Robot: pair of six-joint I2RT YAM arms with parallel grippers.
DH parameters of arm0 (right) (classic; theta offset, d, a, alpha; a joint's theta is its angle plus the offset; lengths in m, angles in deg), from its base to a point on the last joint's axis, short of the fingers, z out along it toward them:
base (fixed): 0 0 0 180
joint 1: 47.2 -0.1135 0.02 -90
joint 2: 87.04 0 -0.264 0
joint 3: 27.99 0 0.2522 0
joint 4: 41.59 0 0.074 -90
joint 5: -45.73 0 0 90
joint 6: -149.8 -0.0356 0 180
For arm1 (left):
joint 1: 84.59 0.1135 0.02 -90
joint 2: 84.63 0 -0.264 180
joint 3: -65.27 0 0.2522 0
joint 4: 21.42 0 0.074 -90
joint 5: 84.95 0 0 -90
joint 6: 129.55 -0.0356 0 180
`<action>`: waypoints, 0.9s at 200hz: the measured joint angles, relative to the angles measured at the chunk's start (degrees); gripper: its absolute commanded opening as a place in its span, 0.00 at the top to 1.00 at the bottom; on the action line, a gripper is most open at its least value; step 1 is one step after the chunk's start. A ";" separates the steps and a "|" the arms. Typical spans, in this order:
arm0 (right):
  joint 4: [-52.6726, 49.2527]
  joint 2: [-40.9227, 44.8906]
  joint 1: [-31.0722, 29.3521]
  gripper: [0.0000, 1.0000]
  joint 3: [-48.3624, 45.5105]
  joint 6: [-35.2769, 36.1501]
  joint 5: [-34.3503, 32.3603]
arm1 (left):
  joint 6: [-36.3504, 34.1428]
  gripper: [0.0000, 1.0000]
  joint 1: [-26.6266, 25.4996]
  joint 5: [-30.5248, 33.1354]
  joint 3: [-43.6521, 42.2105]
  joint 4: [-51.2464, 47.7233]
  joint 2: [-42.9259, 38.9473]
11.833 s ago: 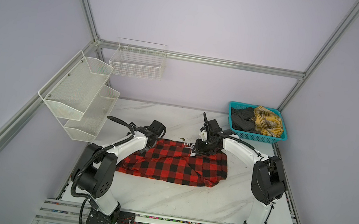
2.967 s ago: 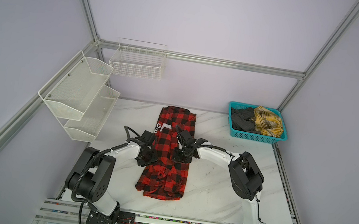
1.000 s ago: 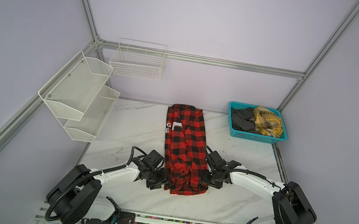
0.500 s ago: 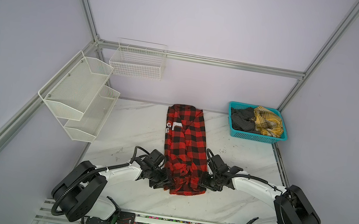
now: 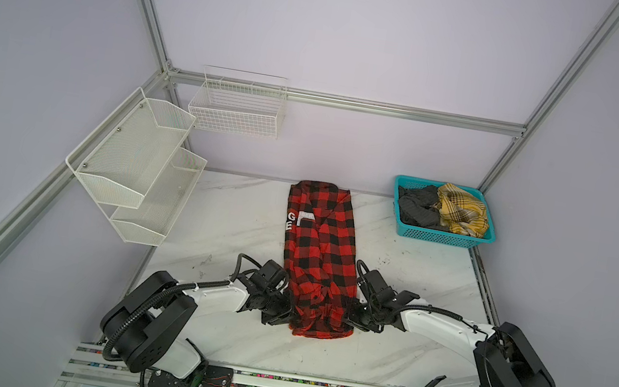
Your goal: Fold and stack the long sleeve shirts
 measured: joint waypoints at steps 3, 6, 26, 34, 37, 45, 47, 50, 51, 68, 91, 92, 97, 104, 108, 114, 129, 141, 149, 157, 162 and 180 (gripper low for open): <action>0.02 0.02 -0.17 0.82 -0.02 -0.09 -0.04 | 0.04 0.86 0.00 0.22 -0.04 -0.07 -0.13; 0.13 0.04 -0.28 0.83 -0.09 -0.31 0.00 | 0.02 0.87 0.00 0.31 -0.07 -0.15 -0.24; 0.63 0.33 -1.44 0.89 -0.31 -1.36 0.26 | -0.07 0.96 -0.04 1.22 -0.26 -1.25 -0.83; 0.81 0.52 -1.86 0.92 -0.37 -1.66 0.28 | -0.04 1.00 -0.04 1.44 -0.26 -1.60 -0.94; 0.87 0.61 -2.10 0.93 -0.42 -1.92 0.28 | 0.00 1.00 -0.04 1.51 -0.26 -1.79 -0.98; 0.96 0.92 -2.49 0.94 -0.48 -2.36 0.24 | 0.09 1.00 -0.04 1.57 -0.26 -2.03 -1.14; 0.96 1.01 -2.62 0.94 -0.48 -2.45 0.24 | -0.11 1.00 -0.04 1.57 -0.26 -2.16 -1.18; 0.98 1.14 -2.78 0.94 -0.50 -2.64 0.20 | -0.09 1.00 -0.04 1.60 -0.26 -2.29 -1.25; 0.98 1.18 -2.80 0.94 -0.50 -2.62 0.20 | -0.04 1.00 -0.04 1.62 -0.26 -2.40 -1.29; 1.16 2.58 -3.89 0.95 -0.92 -3.85 0.13 | -0.07 1.00 -0.04 1.99 -0.39 -3.52 -2.19; 1.22 5.20 -6.43 0.90 -2.05 -5.86 -0.26 | -0.04 1.00 -0.04 3.17 -2.08 -6.14 -5.44; 1.25 5.29 -6.54 0.89 -2.10 -5.95 -0.26 | -0.02 1.00 -0.04 3.19 -2.14 -6.25 -5.57; 1.29 5.77 -7.32 0.80 -2.38 -6.40 -0.31 | 0.00 1.00 -0.04 3.26 -2.60 -6.69 -6.34; 1.29 6.32 -8.35 0.66 -2.75 -7.21 -0.39 | 0.00 1.00 -0.04 3.30 -3.32 -7.28 -7.43; 1.20 6.56 -8.72 0.59 -2.95 -7.63 -0.57 | 0.02 1.00 -0.04 3.28 -3.69 -7.52 -7.98; 1.03 6.84 -9.31 0.52 -3.28 -7.98 -0.76 | 0.04 1.00 -0.04 3.26 -4.22 -7.82 -8.70; -0.44 7.72 -10.08 0.43 -3.72 -8.98 -1.57 | 0.09 1.00 -0.04 3.21 -5.14 -8.00 -9.88; -1.81 9.07 -10.10 0.42 -3.91 -9.60 -2.73 | 0.11 1.00 -0.04 3.15 -5.46 -7.78 -10.16; -2.47 10.36 -10.05 0.42 -4.09 -10.16 -3.34 | 0.15 1.00 -0.04 3.13 -5.46 -7.76 -10.16; -2.67 11.41 -9.97 0.43 -4.13 -10.29 -3.58 | 0.22 1.00 -0.04 3.13 -5.46 -7.76 -10.16; -2.67 11.91 -9.92 0.45 -4.20 -10.36 -3.58 | 0.22 1.00 -0.04 3.13 -5.46 -7.76 -10.16; -2.60 12.11 -9.92 0.48 -4.33 -10.54 -3.45 | 0.22 0.89 -0.04 3.13 -5.46 -7.76 -10.21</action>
